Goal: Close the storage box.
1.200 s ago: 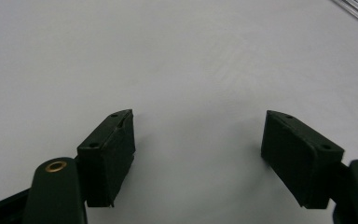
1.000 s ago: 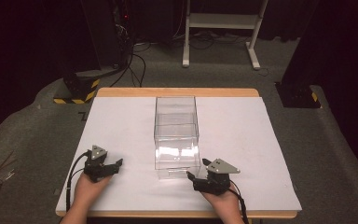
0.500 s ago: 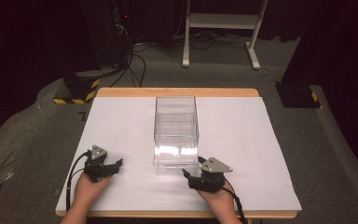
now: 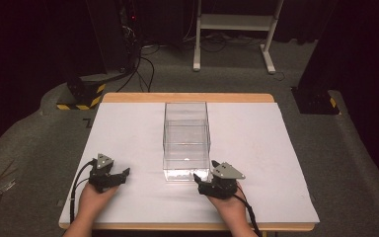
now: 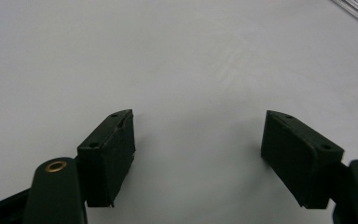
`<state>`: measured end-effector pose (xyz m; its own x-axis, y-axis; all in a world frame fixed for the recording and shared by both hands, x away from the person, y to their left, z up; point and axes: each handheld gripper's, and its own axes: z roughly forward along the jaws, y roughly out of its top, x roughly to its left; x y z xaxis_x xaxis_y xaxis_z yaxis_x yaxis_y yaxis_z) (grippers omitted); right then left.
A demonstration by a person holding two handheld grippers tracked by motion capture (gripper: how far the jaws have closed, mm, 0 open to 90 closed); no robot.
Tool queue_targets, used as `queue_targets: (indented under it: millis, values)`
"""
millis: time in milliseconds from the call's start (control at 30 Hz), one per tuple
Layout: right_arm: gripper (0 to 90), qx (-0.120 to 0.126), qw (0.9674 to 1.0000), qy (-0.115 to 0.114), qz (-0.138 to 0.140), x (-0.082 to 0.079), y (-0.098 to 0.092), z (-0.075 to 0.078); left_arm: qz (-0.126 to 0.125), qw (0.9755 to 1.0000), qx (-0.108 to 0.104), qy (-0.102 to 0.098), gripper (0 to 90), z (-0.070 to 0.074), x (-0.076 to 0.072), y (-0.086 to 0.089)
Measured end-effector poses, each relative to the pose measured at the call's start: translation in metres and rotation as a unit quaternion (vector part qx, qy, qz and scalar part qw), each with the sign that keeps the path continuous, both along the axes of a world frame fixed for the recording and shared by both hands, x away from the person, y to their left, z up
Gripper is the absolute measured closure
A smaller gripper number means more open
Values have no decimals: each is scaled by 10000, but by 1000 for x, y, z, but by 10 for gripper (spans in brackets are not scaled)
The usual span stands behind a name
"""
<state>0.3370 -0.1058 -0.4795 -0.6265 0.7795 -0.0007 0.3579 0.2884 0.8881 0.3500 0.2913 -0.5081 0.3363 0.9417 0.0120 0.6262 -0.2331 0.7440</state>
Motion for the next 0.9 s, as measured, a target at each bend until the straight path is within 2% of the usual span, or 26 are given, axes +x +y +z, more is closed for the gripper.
queue_targets:
  millis: [233, 900]
  values:
    - [101, 2, 9999, -21, -151, 5, 1, -2, 16, 10000, -10, -17, 259, 0, 0, 0]
    - [97, 22, 9998, -2, -217, 22, 2, -2, 8, 10000, -3, -8, 259, 0, 0, 0]
